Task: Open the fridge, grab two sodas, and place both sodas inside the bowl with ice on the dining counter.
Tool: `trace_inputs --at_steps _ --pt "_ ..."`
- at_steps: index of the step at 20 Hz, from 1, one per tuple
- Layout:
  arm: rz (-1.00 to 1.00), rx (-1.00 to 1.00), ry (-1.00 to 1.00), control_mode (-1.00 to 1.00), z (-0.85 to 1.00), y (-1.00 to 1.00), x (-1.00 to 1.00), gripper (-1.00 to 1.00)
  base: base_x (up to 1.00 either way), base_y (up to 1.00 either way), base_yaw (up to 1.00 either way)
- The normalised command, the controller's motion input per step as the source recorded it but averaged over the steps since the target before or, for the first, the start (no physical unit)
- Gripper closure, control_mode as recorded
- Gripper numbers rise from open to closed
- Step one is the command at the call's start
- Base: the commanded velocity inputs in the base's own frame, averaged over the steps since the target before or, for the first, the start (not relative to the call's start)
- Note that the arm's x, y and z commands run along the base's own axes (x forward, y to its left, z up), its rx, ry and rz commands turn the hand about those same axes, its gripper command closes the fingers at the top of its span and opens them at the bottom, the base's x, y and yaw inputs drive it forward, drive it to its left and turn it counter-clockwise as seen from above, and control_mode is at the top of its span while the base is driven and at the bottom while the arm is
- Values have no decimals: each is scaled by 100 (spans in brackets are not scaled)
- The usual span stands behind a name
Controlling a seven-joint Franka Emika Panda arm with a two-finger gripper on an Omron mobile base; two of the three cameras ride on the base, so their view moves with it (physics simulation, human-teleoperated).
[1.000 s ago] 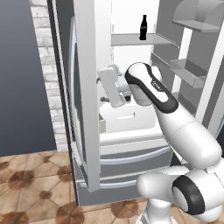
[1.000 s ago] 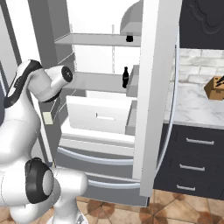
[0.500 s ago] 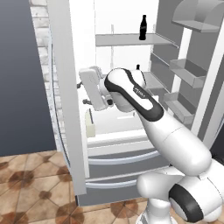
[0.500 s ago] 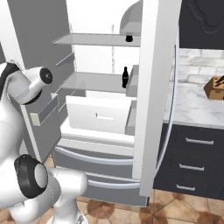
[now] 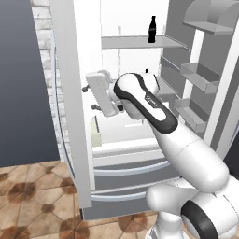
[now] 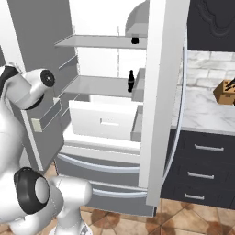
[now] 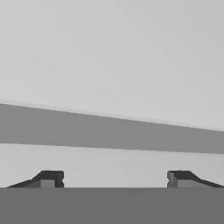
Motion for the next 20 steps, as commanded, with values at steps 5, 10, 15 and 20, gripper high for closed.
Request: trace_inputs --at_steps 5,10,15,20 --pt "-11 -16 -17 -100 1 -80 -28 -100 0 0 0" --pt "-17 -22 -12 -100 0 -95 -26 -100 0 0 0" --pt "-19 -31 -10 -100 -12 -95 -38 -100 0 0 0" --pt "-16 -38 -9 -100 -24 -86 -46 -100 0 0 0"
